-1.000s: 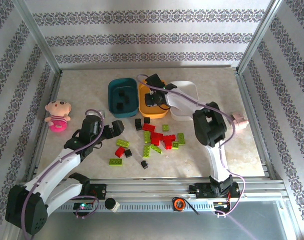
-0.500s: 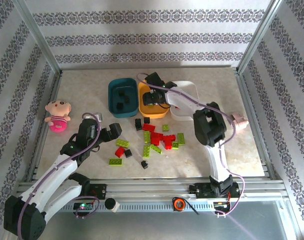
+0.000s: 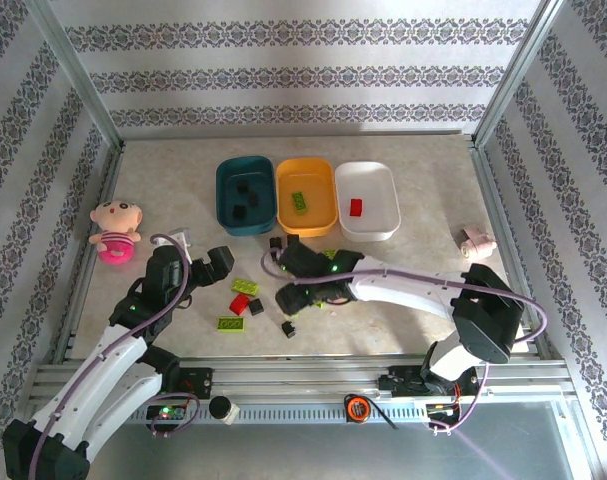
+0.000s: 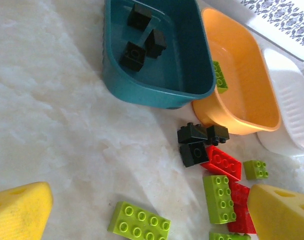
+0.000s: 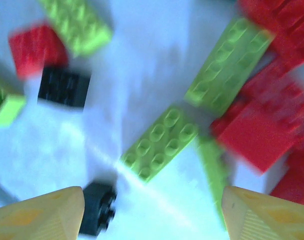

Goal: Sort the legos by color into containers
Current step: Pick up the lego from the bottom-center of the table.

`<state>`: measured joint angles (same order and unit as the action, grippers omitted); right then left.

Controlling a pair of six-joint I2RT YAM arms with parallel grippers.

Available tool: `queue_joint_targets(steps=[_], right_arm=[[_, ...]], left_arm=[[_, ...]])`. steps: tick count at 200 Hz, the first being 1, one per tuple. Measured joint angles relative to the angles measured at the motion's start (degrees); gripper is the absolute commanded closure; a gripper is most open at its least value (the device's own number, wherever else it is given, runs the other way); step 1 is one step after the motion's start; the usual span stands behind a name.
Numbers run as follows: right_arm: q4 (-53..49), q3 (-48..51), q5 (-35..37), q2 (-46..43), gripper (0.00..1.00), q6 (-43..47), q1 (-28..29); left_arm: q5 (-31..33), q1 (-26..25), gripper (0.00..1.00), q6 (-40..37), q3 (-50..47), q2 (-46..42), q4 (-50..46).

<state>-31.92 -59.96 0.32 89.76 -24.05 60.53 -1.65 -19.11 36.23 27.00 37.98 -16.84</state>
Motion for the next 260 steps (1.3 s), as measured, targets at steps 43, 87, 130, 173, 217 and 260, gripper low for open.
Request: queue_joint_targets(steps=[43, 87, 130, 173, 217, 260], right_arm=[[-0.4, 2.2, -3.6, 1.7, 0.32, -2.2, 7.1], [0.4, 1.6, -5.2, 7.6, 0.47, -2.9, 8.9], [1.0, 0.2, -5.3, 11.5, 0.49, -3.0, 8.6], [1.7, 0.0, -5.7, 11.7, 0.68, -2.8, 6.5], [4.2, 1.3, -5.8, 10.0, 0.84, -2.3, 4.2], [3.2, 1.3, -7.0, -0.6, 0.85, -0.2, 0.7]], left_arm=[[0.0, 0.1, 0.00, 0.0, -1.4, 0.0, 0.0], [0.0, 0.1, 0.00, 0.1, -2.0, 0.0, 0.0], [0.0, 0.1, 0.00, 0.2, -2.1, 0.0, 0.0], [0.0, 0.1, 0.00, 0.2, -2.1, 0.9, 0.0], [0.0, 0.1, 0.00, 0.2, -2.1, 1.3, 0.0], [0.6, 0.1, 0.00, 0.2, -1.9, 1.3, -0.4]])
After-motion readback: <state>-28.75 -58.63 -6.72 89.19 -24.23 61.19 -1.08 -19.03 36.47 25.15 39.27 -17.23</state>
